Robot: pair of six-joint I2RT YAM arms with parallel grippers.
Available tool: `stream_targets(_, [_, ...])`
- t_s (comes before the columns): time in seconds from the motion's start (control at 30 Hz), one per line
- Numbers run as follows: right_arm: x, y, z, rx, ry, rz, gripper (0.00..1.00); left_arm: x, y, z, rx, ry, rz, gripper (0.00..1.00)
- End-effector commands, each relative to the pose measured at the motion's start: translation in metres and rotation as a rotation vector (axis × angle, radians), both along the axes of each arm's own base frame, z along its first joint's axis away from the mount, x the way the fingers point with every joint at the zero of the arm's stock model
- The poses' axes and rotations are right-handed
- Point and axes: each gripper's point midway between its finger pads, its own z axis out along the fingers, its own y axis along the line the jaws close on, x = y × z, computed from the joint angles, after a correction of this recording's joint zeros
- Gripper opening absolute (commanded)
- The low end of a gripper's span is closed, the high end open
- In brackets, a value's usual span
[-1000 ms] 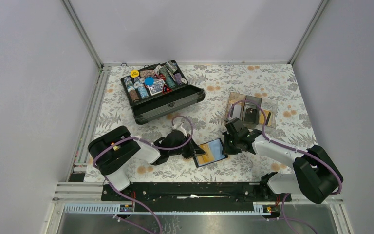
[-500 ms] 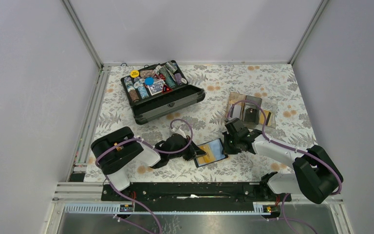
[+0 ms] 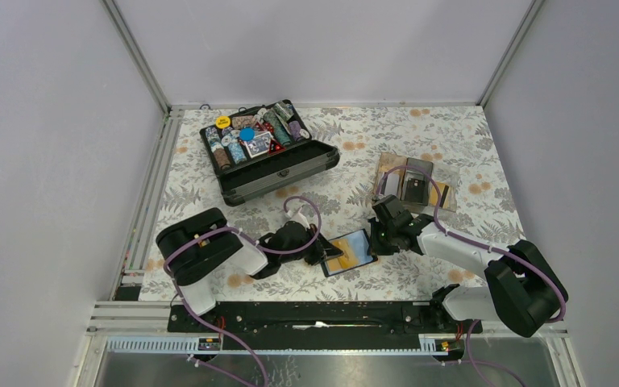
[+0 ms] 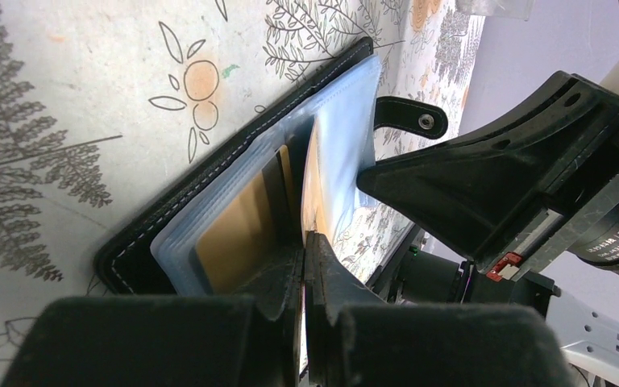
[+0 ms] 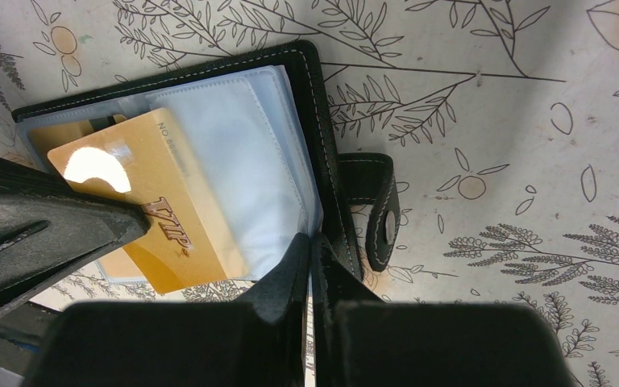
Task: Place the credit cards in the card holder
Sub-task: Insert the credit card into the card holder.
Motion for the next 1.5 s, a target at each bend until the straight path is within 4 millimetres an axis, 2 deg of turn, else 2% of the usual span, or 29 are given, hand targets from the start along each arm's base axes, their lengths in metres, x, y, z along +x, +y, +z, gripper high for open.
stream_targets(0.0, [0.000,-0.007,-0.009,-0.028,0.004,-0.028,0.00,-0.010,0.002,-0.022,0.067,0.006,-0.046,0.00])
stream_targets(0.17, [0.000,-0.006,-0.008,-0.024,-0.001,-0.029,0.00,-0.009,0.006,-0.025,0.077,0.014,-0.041,0.00])
stream_targets(0.23, [0.000,-0.006,-0.007,-0.022,-0.003,-0.030,0.00,-0.008,0.008,-0.026,0.102,0.013,-0.039,0.05])
stream_targets(0.3, [0.000,-0.006,-0.006,-0.020,-0.006,-0.030,0.00,-0.007,0.012,-0.028,0.143,0.009,-0.040,0.14])
stream_targets(0.53, [0.001,-0.007,-0.006,-0.023,-0.009,-0.031,0.00,-0.004,0.028,-0.032,0.297,-0.002,-0.042,0.33])
stream_targets(0.77, [0.002,-0.007,-0.006,-0.029,-0.011,-0.026,0.00,-0.009,0.037,-0.033,0.386,0.006,-0.043,0.43])
stream_targets(1.0, [0.002,-0.007,-0.006,-0.030,-0.009,-0.027,0.00,-0.013,0.039,-0.032,0.429,0.006,-0.041,0.43])
stream_targets(1.2, [0.001,-0.006,-0.006,-0.027,-0.007,-0.023,0.00,-0.016,0.018,-0.033,0.398,0.018,-0.090,0.34])
stream_targets(1.33, [0.000,-0.008,-0.008,-0.031,-0.005,-0.026,0.00,-0.008,0.004,-0.026,0.410,-0.007,-0.111,0.32])
stream_targets(1.47, [-0.001,-0.009,-0.009,-0.036,-0.006,-0.028,0.00,-0.006,0.002,-0.025,0.430,-0.013,-0.126,0.32])
